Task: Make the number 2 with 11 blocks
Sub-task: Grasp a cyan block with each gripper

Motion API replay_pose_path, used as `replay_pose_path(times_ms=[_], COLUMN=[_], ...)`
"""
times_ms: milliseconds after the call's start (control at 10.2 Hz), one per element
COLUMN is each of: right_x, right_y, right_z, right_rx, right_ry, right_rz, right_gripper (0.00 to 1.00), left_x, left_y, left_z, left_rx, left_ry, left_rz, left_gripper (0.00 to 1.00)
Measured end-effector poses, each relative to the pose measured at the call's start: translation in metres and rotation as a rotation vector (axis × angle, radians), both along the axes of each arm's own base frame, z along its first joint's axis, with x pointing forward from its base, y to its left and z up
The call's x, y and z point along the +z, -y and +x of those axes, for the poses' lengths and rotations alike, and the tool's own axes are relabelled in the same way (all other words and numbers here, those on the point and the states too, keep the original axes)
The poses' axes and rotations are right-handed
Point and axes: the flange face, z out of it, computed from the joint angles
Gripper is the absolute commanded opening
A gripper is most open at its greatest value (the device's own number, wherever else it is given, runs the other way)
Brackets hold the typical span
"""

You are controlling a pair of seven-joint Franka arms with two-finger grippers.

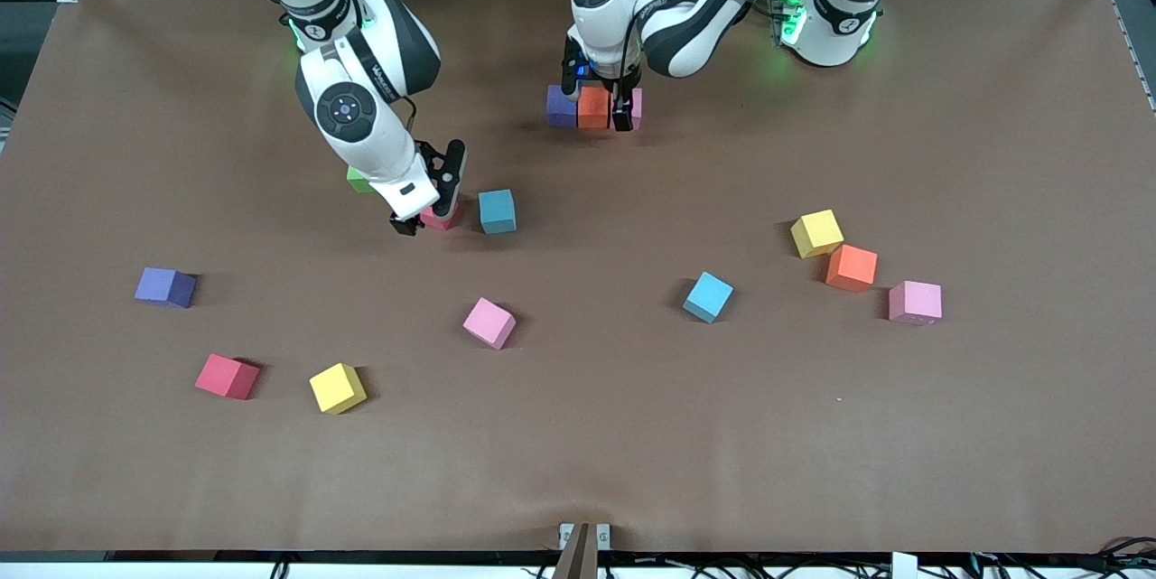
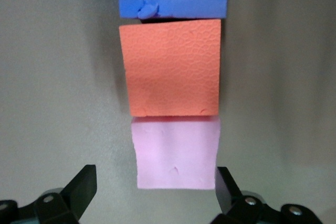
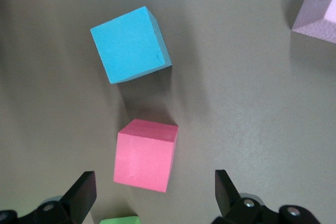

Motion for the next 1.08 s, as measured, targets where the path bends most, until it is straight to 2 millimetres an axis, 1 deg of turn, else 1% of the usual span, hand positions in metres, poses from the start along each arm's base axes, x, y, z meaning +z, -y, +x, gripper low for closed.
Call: replay_pose_path(times_ms=[98,196,294,392,588,686,784,883,981,1079], right_x=[0.000,0.001,0.001,0.000,-0.007,-0.010,-0.014,-0.018,-0.024,-0.031], right_y=[-0.004,-0.009,-0.019,-0.025,-0.034,-0.041,-0.052,-0.065,-0.079,-0.091], right_z=[-0.002,-0.004,-0.008,-0.010,-0.012,-0.013,-0.016,-0.018,-0.020,-0.021], right_rx=[0.009,0.019,0.039,0.050,0.065,0.078,0.097,0.120,0.142,0.161], right_ry=[0.003,0.010,0.021,0.029,0.043,0.043,0.043,0.042,0.040,0.037], right_rz=[0.001,0.005,0.011,0.015,0.021,0.020,0.019,0.018,0.015,0.012], right_gripper=[1.00,1.00,1.00,1.00,1.00,1.00,1.00,1.00,1.00,1.00], left_x=[0.011,0.025,0.053,0.068,0.089,0.098,0.109,0.122,0.135,0.146], left_y=[0.000,-0.001,-0.005,-0.009,-0.028,-0.042,-0.062,-0.089,-0.120,-0.145], left_z=[0.004,0.013,0.036,0.055,0.108,0.135,0.167,0.203,0.240,0.269], left_rx=[0.010,0.035,0.081,0.120,0.224,0.281,0.349,0.427,0.510,0.572], left_ry=[0.011,0.027,0.049,0.064,0.091,0.106,0.127,0.151,0.177,0.198], left_rz=[0.016,0.034,0.060,0.063,0.047,0.034,0.022,0.012,0.002,-0.010], left_gripper=[1.00,1.00,1.00,1.00,1.00,1.00,1.00,1.00,1.00,1.00])
